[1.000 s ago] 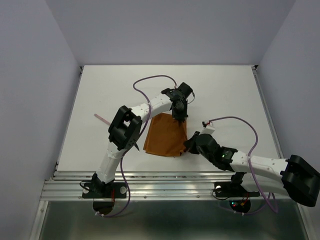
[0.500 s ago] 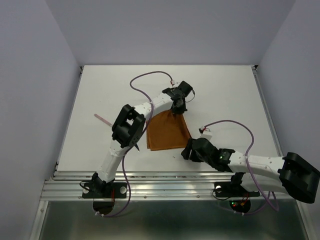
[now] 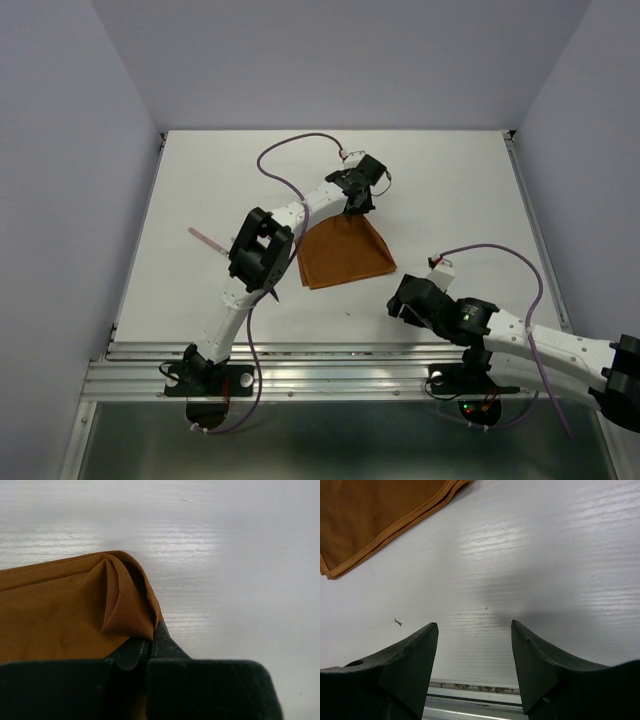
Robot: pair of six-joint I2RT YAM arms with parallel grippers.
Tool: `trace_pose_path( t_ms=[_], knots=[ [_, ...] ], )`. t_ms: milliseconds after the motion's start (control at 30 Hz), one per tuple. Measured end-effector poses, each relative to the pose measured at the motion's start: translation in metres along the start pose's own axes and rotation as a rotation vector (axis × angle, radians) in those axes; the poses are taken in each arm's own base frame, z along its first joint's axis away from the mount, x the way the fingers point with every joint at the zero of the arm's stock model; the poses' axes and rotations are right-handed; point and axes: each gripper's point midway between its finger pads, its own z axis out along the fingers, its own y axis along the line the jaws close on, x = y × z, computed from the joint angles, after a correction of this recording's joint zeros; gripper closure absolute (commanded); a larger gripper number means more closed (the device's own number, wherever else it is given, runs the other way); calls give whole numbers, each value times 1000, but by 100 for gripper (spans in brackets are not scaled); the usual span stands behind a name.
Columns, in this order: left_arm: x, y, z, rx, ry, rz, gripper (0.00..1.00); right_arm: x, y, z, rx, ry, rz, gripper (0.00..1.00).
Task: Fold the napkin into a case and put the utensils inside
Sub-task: Turn over the lower triangle-folded napkin at the center of the board, then move the lower triangle-folded napkin to the center of the board.
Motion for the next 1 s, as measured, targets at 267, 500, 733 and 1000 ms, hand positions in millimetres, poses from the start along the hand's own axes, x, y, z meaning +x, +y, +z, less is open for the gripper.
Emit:
trace_pose_path(
  t_ms=[267, 500, 733, 1000],
  knots=[
    [5, -13, 11, 37, 18, 9, 25, -8, -7, -7, 32, -25, 20, 34],
    [-4, -20, 3, 64, -4, 18, 23, -6, -13, -9, 54, -19, 36, 35],
    [-54, -38, -58, 148, -119, 12, 25, -16, -13, -11, 47, -45, 77, 40],
    [-109, -28, -147, 218, -260, -45, 38, -97, -14, 9, 166, -62, 102, 57]
  ],
)
